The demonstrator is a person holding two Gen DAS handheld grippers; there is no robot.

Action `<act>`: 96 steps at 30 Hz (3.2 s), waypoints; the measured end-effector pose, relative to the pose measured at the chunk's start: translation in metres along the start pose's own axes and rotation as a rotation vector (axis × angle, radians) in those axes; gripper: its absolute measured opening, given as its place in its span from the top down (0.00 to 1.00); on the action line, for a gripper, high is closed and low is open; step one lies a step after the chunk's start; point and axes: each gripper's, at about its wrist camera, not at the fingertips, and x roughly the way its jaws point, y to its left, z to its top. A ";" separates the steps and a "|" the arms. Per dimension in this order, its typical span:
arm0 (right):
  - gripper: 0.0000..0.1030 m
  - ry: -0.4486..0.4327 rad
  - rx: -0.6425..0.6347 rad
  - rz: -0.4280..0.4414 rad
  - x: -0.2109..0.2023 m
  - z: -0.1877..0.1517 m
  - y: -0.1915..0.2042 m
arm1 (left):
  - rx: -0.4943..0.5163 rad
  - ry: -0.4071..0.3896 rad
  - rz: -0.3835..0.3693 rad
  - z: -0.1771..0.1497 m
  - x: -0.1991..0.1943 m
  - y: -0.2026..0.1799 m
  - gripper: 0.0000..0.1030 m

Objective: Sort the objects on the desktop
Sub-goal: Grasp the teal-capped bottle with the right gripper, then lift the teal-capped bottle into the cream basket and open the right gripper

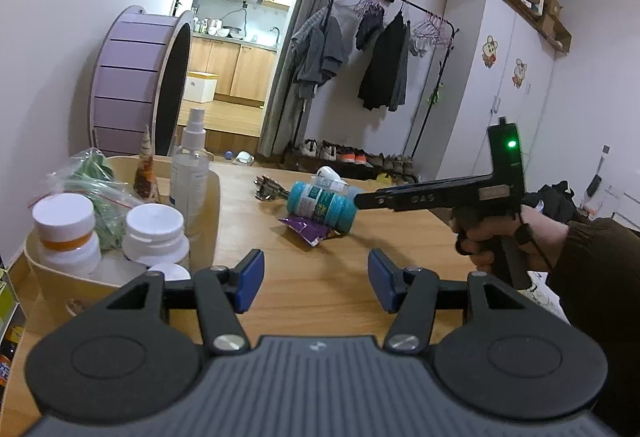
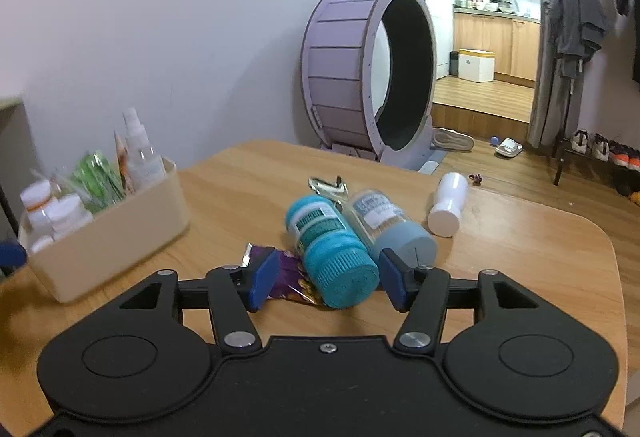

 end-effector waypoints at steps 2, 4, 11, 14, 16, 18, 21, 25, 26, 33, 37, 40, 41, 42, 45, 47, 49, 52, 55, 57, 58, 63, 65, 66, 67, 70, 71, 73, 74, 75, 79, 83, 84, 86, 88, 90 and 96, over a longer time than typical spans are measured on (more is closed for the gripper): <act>0.45 0.002 -0.018 -0.006 0.007 -0.002 0.001 | 0.001 0.005 -0.001 0.000 0.002 -0.001 0.45; 0.44 0.005 -0.037 -0.013 0.013 -0.004 0.002 | 0.001 0.008 -0.003 -0.001 0.003 -0.002 0.45; 0.41 0.005 -0.110 0.006 0.027 -0.007 0.007 | -0.001 0.015 -0.006 -0.001 0.004 -0.002 0.45; 0.42 0.025 -0.104 0.018 0.034 -0.009 0.004 | -0.005 0.016 -0.002 -0.001 0.004 -0.001 0.45; 0.49 0.031 -0.096 0.027 0.036 -0.011 0.003 | -0.007 0.015 -0.002 -0.001 0.003 -0.001 0.45; 0.57 0.022 -0.073 0.032 0.032 -0.011 0.000 | -0.006 0.015 -0.002 -0.001 0.003 -0.002 0.45; 0.57 0.008 -0.042 0.039 0.021 -0.010 -0.003 | -0.004 0.015 -0.003 -0.001 0.003 -0.001 0.45; 0.57 -0.031 -0.044 0.020 -0.007 -0.007 0.002 | -0.005 0.011 -0.005 -0.001 0.002 -0.001 0.45; 0.57 -0.043 -0.047 0.016 -0.015 -0.005 0.004 | -0.004 0.010 -0.006 -0.001 0.002 -0.002 0.45; 0.58 -0.073 -0.040 0.001 -0.056 -0.004 0.017 | 0.005 0.014 -0.009 -0.002 0.002 -0.004 0.45; 0.58 -0.068 -0.030 0.016 -0.063 -0.014 0.024 | 0.015 0.023 -0.020 -0.002 0.004 -0.007 0.45; 0.58 -0.068 -0.039 0.012 -0.070 -0.017 0.029 | 0.020 0.029 -0.033 -0.002 0.006 -0.009 0.45; 0.58 -0.067 -0.039 0.009 -0.072 -0.018 0.029 | 0.021 0.031 -0.041 -0.002 0.006 -0.009 0.45; 0.58 -0.068 -0.036 0.007 -0.075 -0.020 0.030 | 0.024 0.034 -0.053 -0.002 0.007 -0.010 0.45; 0.56 -0.064 -0.021 0.006 -0.081 -0.026 0.029 | 0.040 0.039 -0.074 -0.003 0.009 -0.013 0.45; 0.56 -0.060 -0.017 0.000 -0.084 -0.029 0.028 | 0.050 0.041 -0.084 -0.003 0.009 -0.015 0.45; 0.53 -0.058 -0.010 -0.003 -0.086 -0.031 0.027 | 0.053 0.044 -0.092 -0.004 0.010 -0.016 0.45; 0.52 -0.063 -0.002 -0.001 -0.087 -0.033 0.026 | 0.059 0.049 -0.092 -0.005 0.012 -0.018 0.45; 0.53 -0.061 0.007 0.008 -0.086 -0.034 0.025 | 0.066 0.052 -0.086 -0.006 0.014 -0.019 0.44; 0.57 -0.058 0.017 0.014 -0.085 -0.035 0.023 | 0.067 0.051 -0.081 -0.007 0.014 -0.019 0.44; 0.58 -0.060 0.018 0.013 -0.085 -0.034 0.024 | 0.066 0.049 -0.079 -0.007 0.013 -0.019 0.44; 0.59 -0.104 0.051 0.034 -0.091 -0.025 0.024 | 0.059 0.037 -0.066 -0.007 0.008 -0.015 0.44; 0.59 -0.130 0.055 0.053 -0.095 -0.016 0.027 | 0.057 0.029 -0.062 -0.006 0.004 -0.012 0.44; 0.59 -0.141 0.055 0.064 -0.096 -0.010 0.030 | 0.055 0.025 -0.061 -0.006 0.002 -0.011 0.44; 0.59 -0.152 0.054 0.079 -0.096 -0.004 0.033 | 0.053 0.020 -0.059 -0.006 0.000 -0.009 0.44; 0.59 -0.178 0.042 0.136 -0.093 0.016 0.046 | 0.044 0.002 -0.052 -0.005 -0.008 -0.004 0.44; 0.59 -0.182 0.031 0.155 -0.089 0.024 0.053 | 0.040 -0.004 -0.050 -0.004 -0.010 -0.002 0.44; 0.59 -0.188 0.004 0.187 -0.080 0.038 0.068 | 0.032 -0.017 -0.044 -0.003 -0.015 0.002 0.44; 0.59 -0.190 -0.007 0.201 -0.074 0.044 0.075 | 0.025 -0.022 -0.041 -0.003 -0.018 0.004 0.44; 0.59 -0.191 -0.017 0.219 -0.068 0.050 0.083 | 0.019 -0.027 -0.040 -0.002 -0.019 0.006 0.44; 0.59 -0.186 -0.053 0.299 -0.039 0.071 0.112 | 0.004 -0.044 -0.035 0.000 -0.025 0.011 0.44; 0.59 -0.171 -0.086 0.325 -0.013 0.080 0.133 | -0.010 -0.052 -0.035 0.002 -0.028 0.014 0.44; 0.59 -0.164 -0.090 0.326 -0.008 0.080 0.135 | -0.012 -0.054 -0.036 0.002 -0.029 0.014 0.44; 0.59 -0.150 -0.097 0.328 0.004 0.079 0.140 | -0.016 -0.058 -0.037 0.003 -0.030 0.015 0.43; 0.58 -0.132 -0.105 0.324 0.015 0.078 0.144 | -0.019 -0.058 -0.040 0.004 -0.030 0.015 0.43; 0.57 -0.122 -0.106 0.312 0.021 0.075 0.144 | -0.019 -0.056 -0.040 0.004 -0.030 0.015 0.43; 0.48 -0.161 -0.080 0.284 -0.004 0.066 0.127 | -0.024 -0.051 -0.041 0.005 -0.028 0.016 0.43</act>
